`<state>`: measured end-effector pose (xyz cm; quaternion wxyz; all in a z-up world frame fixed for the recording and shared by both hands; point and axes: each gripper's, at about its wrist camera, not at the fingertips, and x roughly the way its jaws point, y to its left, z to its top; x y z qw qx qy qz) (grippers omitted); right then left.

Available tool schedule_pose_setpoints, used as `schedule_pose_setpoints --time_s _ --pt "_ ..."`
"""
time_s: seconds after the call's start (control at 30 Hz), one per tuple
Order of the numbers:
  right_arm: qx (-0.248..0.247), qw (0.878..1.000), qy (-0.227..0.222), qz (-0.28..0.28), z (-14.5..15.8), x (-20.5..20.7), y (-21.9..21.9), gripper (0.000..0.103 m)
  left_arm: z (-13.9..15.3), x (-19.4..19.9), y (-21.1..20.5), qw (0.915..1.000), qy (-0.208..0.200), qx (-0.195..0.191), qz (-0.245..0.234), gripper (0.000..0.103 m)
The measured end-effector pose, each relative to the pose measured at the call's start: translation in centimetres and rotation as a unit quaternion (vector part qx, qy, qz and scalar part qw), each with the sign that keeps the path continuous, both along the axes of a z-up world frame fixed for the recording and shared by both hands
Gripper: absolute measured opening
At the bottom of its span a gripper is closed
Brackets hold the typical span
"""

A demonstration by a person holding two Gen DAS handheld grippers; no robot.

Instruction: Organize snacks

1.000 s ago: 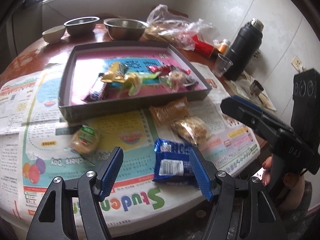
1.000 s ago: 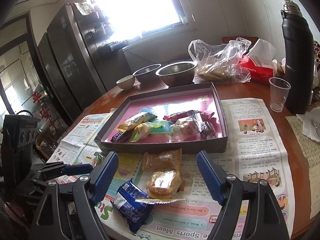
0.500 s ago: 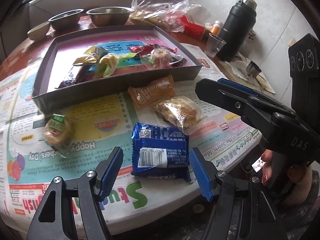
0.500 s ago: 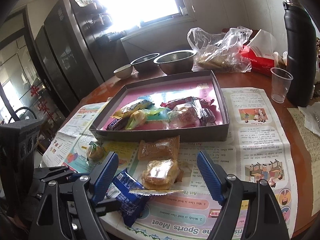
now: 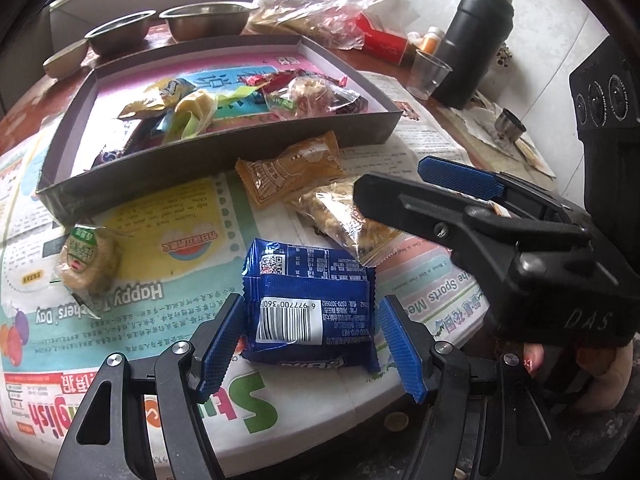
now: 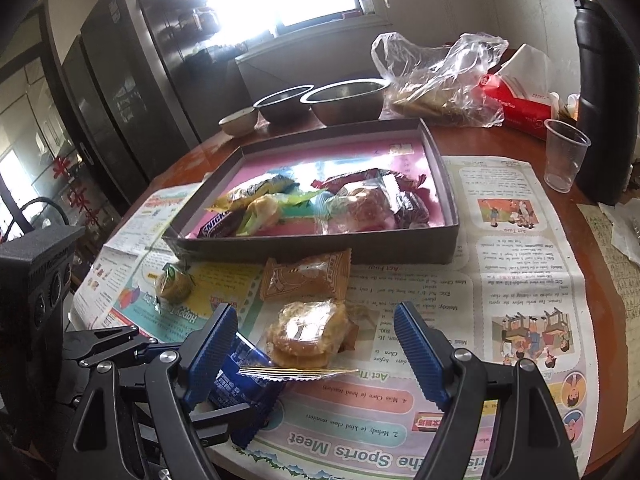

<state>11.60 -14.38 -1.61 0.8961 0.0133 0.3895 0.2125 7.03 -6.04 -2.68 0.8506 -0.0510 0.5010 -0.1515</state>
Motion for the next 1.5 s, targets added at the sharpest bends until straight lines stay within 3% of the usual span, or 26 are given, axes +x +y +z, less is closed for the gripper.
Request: schedule_pose_setpoints --time_s 0.57,0.8,0.87,1.1,1.23,1.33,1.5 --pt "-0.073 0.997 0.02 0.019 -3.1 1.6 2.7 0.08 0.1 -0.3 0.9 1.0 -0.005 -0.005 -0.005 0.07" --pt "-0.098 0.995 0.004 0.022 -3.8 1.5 2.6 0.057 0.1 -0.3 1.0 0.9999 -0.004 -0.008 -0.007 0.07" --pt "-0.102 0.994 -0.004 0.027 -3.8 1.2 2.5 0.055 0.1 -0.3 0.9 0.9999 -0.005 -0.006 -0.008 0.07" --pt "-0.08 0.996 -0.011 0.032 -3.8 0.9 1.3 0.051 0.0 -0.1 0.8 0.9999 -0.008 -0.004 -0.008 0.07" --pt "-0.039 0.999 0.002 0.021 -3.5 1.1 -0.1 0.051 0.0 -0.1 0.6 0.9999 -0.011 0.002 -0.009 0.07" --pt "-0.014 1.0 0.005 0.012 -3.1 1.2 -1.1 0.05 0.1 -0.2 0.6 0.9999 -0.013 0.001 -0.01 0.062" --pt "0.016 1.0 0.004 0.01 -2.2 1.0 -2.0 0.047 0.1 -0.2 1.0 0.9998 -0.012 -0.013 -0.006 0.058"
